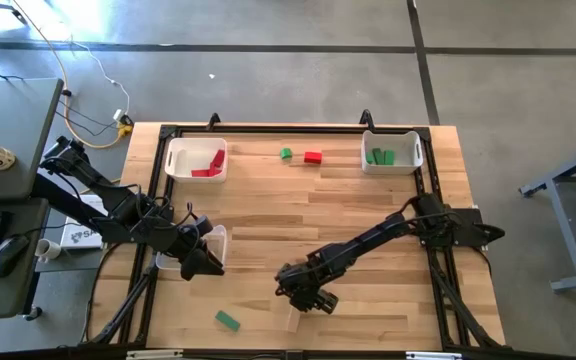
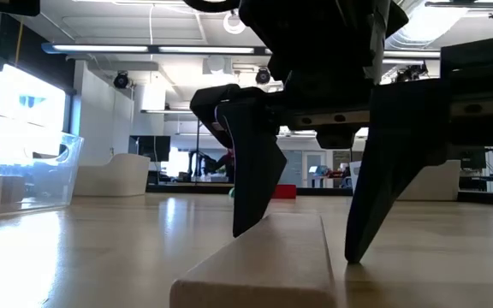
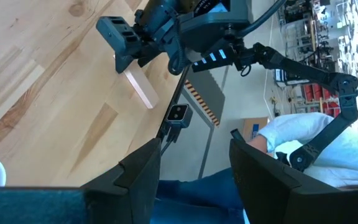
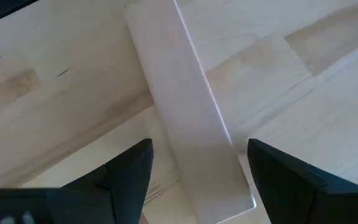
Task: Sort & place blocks by color
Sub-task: Put the cream rectangle into the transparent bin
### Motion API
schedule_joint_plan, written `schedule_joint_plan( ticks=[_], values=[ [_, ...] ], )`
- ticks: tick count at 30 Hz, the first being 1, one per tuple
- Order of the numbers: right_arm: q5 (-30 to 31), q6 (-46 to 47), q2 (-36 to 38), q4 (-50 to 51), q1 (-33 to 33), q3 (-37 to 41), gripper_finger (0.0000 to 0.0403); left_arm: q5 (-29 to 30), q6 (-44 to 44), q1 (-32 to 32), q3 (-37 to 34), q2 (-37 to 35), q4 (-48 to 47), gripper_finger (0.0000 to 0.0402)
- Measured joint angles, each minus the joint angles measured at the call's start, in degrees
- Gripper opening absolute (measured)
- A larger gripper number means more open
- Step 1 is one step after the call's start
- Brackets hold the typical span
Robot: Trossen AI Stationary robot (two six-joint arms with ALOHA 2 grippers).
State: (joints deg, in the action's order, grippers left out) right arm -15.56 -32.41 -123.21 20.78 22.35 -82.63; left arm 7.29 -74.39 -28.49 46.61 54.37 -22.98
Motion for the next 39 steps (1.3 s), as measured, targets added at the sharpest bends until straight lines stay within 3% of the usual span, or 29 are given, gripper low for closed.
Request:
schedule_joint_plan(
  ticks=[4,12,17,22,28,32,39],
  values=[
    [-0.15,0.53,-0.03,0.23,0.02,0.0,0.0227,-0.02,0.02,-0.02,0.0,0.0,-0.68,0.0178],
    [0.47,0.53,-0.03,0.77,0.57,-0.05,0.0101,-0.02,0.02,0.0,-0.02,0.0,-4.28,0.0178],
    [2.13,2.15,-0.02,0.93,0.74,-0.09,0.0101,-0.02,0.03,0.0,-0.01,0.01,-4.24,0.0178],
    [3.55,9.39,0.7,0.99,0.63,0.04,0.0101,0.39,-0.62,0.0,-0.02,0.01,-4.24,0.0178],
    [10.14,14.61,2.44,1.69,0.35,0.05,0.0101,0.97,-1.9,1.36,-0.02,0.02,-4.24,0.0178],
    [10.42,19.77,2.57,2.4,0.19,-1.56,0.0101,0.72,-1.8,3.23,-0.02,0.0,-4.31,0.0178],
    [16.38,22.54,2.7,4.27,0.15,-6.75,0.0101,-6.69,3.8,8.89,-0.02,0.0,-5.06,0.0178]
  ],
)
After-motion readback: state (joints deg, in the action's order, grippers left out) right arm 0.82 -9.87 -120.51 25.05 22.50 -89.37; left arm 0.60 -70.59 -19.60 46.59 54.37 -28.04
